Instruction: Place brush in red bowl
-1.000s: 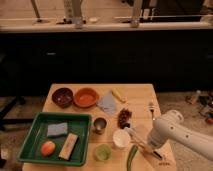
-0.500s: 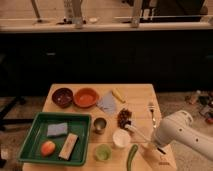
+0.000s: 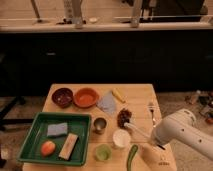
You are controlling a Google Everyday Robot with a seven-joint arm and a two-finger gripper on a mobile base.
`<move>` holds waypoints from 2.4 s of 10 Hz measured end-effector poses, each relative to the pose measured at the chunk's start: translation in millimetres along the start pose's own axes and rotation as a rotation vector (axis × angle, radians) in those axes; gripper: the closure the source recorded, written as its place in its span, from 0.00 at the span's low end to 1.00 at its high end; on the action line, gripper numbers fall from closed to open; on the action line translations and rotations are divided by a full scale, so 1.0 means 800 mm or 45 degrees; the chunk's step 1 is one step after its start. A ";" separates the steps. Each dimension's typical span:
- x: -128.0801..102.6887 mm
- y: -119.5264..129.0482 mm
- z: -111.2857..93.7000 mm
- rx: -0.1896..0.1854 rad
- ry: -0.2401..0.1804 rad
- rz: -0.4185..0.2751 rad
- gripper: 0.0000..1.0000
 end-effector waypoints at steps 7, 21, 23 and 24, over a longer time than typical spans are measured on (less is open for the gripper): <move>-0.045 -0.007 -0.047 0.047 -0.144 0.014 1.00; -0.189 0.033 -0.111 0.108 -0.336 -0.058 1.00; -0.212 0.041 -0.109 0.105 -0.354 -0.051 1.00; -0.224 0.046 -0.108 0.099 -0.360 -0.050 1.00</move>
